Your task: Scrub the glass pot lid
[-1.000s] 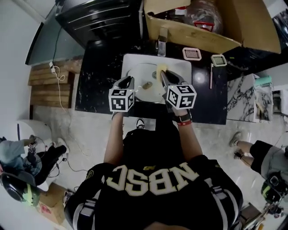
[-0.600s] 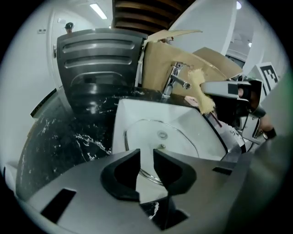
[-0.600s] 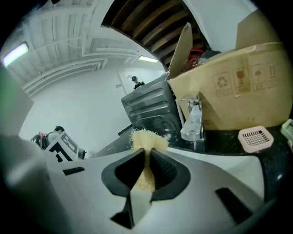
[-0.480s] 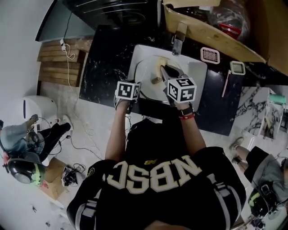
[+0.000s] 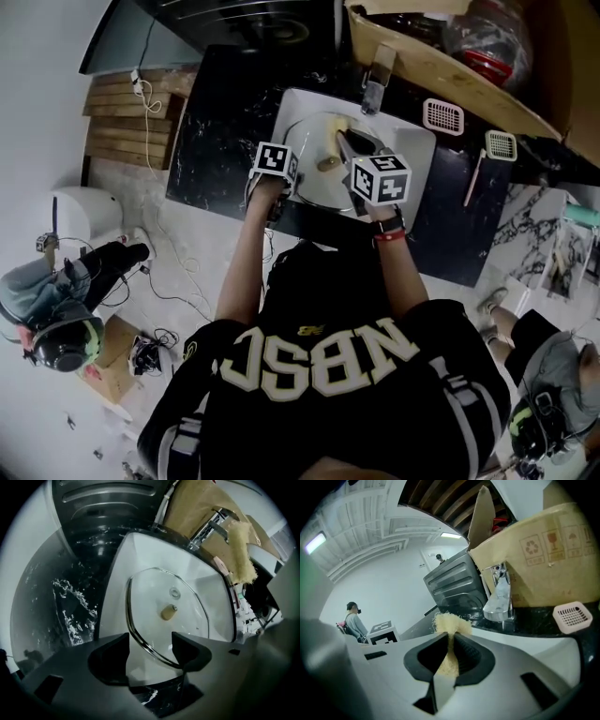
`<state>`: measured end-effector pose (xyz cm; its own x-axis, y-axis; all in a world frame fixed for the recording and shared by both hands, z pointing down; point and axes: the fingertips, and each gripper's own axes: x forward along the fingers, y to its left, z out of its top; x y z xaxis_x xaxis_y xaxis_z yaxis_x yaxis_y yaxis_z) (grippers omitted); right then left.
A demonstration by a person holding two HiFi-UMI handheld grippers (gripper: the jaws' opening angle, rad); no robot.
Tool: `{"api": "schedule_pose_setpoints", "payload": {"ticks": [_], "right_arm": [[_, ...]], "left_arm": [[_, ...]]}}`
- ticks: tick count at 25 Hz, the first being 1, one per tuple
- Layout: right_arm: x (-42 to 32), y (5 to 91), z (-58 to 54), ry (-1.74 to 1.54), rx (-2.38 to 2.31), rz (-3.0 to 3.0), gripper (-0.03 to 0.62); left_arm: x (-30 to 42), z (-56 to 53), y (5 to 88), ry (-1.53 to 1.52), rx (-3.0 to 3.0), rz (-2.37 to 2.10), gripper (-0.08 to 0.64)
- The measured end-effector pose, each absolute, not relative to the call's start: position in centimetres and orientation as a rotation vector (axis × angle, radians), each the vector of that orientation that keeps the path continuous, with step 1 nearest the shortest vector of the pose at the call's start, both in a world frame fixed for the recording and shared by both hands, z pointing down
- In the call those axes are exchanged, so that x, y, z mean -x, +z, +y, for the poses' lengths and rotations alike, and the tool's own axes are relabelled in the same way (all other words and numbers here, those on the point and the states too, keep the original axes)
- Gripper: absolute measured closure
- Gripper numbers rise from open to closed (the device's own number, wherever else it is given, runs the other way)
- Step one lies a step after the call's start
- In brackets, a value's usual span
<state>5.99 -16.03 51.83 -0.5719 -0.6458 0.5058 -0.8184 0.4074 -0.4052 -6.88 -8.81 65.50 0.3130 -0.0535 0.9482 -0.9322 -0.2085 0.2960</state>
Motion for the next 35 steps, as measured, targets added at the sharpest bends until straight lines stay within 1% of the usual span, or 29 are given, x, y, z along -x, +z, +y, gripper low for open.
{"api": "schedule_pose_setpoints", "payload": {"ticks": [4,7,8,9,14,16,20,23,28,35], "right_arm": [[-6.5,52.4,-15.9,0.932,-1.279,-2.383,0.545],[-7.0,52.7,-16.0,0.942,-1.295,-2.368,0.545],[-7.2,52.8,-16.0,0.947,-1.300,-2.362,0.545],[-7.3,53.1,-16.0,0.952,-1.302,-2.358,0.545],[-7.5,53.7,-16.1,0.965,-1.302,-2.359,0.545],[-7.5,53.4,-16.2,0.965,-1.312,-2.352,0.545],[-7.4,54.3,-15.9,0.975,-1.303,-2.342,0.545],[-7.3,54.8,-15.7,0.976,-1.293,-2.333,0.545],[-6.8,55.3,-15.6,0.964,-1.256,-2.322,0.545],[-2.3,57.1,-15.5,0.824,-1.003,-2.408,0.546]], "left_arm": [[6.6,-8.2,66.8,1.089,-1.451,-0.912,0.261],[7.1,-8.6,67.1,1.115,-1.423,-0.955,0.268],[7.4,-8.6,67.1,1.130,-1.415,-0.976,0.292],[7.7,-8.6,67.1,1.143,-1.407,-0.995,0.354],[7.9,-8.8,66.9,1.117,-1.410,-1.021,0.380],[8.0,-9.3,66.6,1.054,-1.417,-1.028,0.401],[7.8,-10.5,65.4,0.811,-1.429,-1.029,0.445],[7.4,-10.8,64.6,0.706,-1.448,-1.026,0.449],[7.3,-10.8,64.0,0.634,-1.464,-1.028,0.453],[7.9,-10.8,62.9,0.494,-1.474,-1.008,0.463]]}}
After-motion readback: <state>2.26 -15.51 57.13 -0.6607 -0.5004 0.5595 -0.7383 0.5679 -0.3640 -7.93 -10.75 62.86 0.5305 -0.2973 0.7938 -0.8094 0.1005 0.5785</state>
